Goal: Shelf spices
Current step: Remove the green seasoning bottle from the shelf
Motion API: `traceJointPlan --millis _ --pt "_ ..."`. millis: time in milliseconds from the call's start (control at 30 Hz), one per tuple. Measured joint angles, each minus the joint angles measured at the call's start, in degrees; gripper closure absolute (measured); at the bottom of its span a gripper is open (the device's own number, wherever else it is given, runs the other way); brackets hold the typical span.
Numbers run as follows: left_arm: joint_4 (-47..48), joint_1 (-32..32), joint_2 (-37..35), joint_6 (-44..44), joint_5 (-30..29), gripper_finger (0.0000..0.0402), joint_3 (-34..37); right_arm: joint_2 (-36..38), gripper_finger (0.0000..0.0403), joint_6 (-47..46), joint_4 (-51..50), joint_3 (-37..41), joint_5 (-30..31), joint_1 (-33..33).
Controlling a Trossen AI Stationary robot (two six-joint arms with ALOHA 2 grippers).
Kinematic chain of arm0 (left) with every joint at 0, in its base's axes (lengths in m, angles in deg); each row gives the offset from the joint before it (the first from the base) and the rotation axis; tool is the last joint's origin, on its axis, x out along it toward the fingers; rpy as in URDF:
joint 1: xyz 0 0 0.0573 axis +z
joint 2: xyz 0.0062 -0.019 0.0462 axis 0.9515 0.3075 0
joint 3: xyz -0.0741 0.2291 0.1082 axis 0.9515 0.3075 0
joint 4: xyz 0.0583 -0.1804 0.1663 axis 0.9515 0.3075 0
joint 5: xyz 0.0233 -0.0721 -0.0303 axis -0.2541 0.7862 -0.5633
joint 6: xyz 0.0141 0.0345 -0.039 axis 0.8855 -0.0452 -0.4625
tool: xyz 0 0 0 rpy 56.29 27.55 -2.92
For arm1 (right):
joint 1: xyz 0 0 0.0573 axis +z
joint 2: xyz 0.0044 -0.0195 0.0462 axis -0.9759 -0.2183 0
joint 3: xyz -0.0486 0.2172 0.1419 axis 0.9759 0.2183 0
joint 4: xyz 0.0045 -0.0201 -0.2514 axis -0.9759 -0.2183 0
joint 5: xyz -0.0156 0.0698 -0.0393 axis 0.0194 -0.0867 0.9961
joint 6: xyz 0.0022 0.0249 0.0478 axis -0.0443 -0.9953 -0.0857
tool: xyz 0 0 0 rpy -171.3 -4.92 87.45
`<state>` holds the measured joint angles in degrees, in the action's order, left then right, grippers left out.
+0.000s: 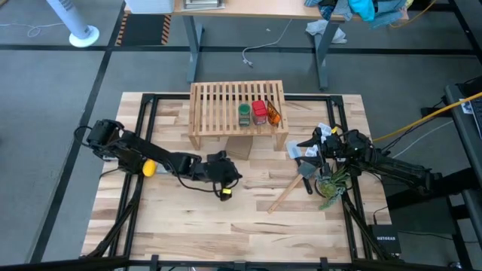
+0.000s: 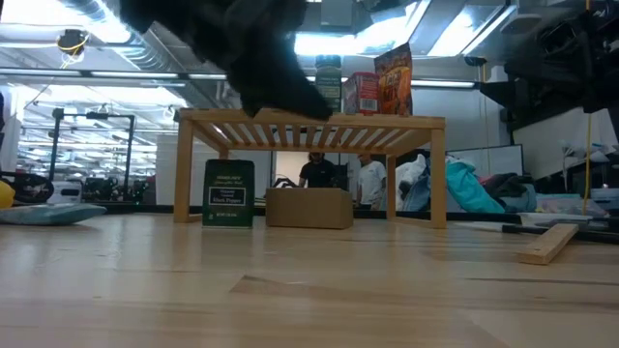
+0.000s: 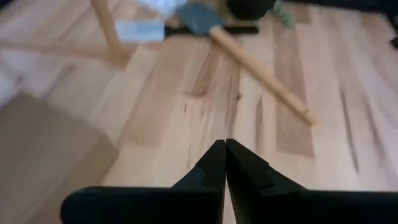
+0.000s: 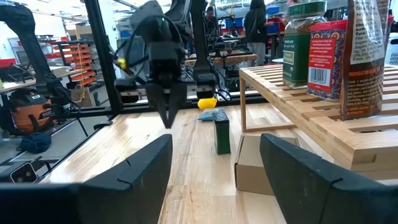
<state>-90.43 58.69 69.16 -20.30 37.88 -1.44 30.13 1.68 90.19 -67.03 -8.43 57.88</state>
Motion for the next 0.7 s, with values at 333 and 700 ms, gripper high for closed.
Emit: traceJointPlan --millis 333,700 --pt "-4.4 -0.6 0.0 12.8 1.6 0.0383 -2.9 0.0 0.0152 0.0 0.0 0.0 0.4 0.0" --pt "-7.6 0.4 0.0 16.9 -11.5 0.0204 -4.3 0.0 0.0152 0.0 0.0 0.0 0.4 0.0"
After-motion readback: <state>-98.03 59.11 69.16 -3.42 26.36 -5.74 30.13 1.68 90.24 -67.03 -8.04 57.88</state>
